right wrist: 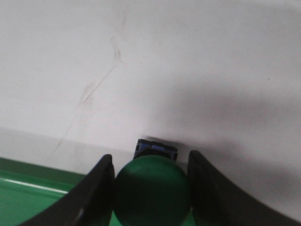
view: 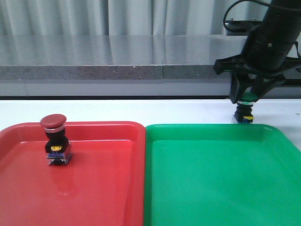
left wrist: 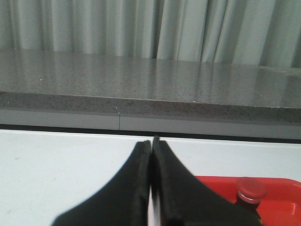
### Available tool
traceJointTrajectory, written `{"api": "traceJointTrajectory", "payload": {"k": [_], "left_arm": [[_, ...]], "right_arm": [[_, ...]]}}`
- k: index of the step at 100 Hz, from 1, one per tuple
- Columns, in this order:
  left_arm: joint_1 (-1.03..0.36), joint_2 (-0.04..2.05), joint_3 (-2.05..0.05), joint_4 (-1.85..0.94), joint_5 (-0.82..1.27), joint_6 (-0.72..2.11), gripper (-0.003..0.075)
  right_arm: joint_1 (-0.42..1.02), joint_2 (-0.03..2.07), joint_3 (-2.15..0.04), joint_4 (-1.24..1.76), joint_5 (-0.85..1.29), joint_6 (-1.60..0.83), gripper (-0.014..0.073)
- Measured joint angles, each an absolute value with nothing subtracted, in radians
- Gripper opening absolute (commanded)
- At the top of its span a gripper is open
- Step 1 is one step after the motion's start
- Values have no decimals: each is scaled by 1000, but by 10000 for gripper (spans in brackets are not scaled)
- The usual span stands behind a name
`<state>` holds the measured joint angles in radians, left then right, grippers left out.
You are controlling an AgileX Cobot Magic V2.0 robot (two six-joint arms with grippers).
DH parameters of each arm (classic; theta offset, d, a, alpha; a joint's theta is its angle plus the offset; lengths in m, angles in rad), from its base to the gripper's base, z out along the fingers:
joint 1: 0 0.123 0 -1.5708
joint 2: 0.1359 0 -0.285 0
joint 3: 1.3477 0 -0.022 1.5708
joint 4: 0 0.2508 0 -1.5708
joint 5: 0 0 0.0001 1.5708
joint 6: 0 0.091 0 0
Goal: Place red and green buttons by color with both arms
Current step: 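Close the right gripper on the green button and lift it, then carry the green button forward and lower it into the green tray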
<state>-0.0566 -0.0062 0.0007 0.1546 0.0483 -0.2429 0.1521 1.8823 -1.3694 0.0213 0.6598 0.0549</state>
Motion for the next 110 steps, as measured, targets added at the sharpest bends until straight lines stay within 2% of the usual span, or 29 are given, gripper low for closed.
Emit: {"api": "traceJointTrajectory", "payload": {"k": [51, 83, 110], "left_arm": [[-57, -6, 1, 155, 48, -243, -19], [-57, -6, 1, 155, 48, -243, -19], [-57, -6, 1, 155, 48, -243, -19]], "right_arm": [[197, 1688, -1395, 32, 768, 77, 142], [256, 1556, -1171, 32, 714, 135, 142], [344, 1540, -1033, 35, 617, 186, 142]]}}
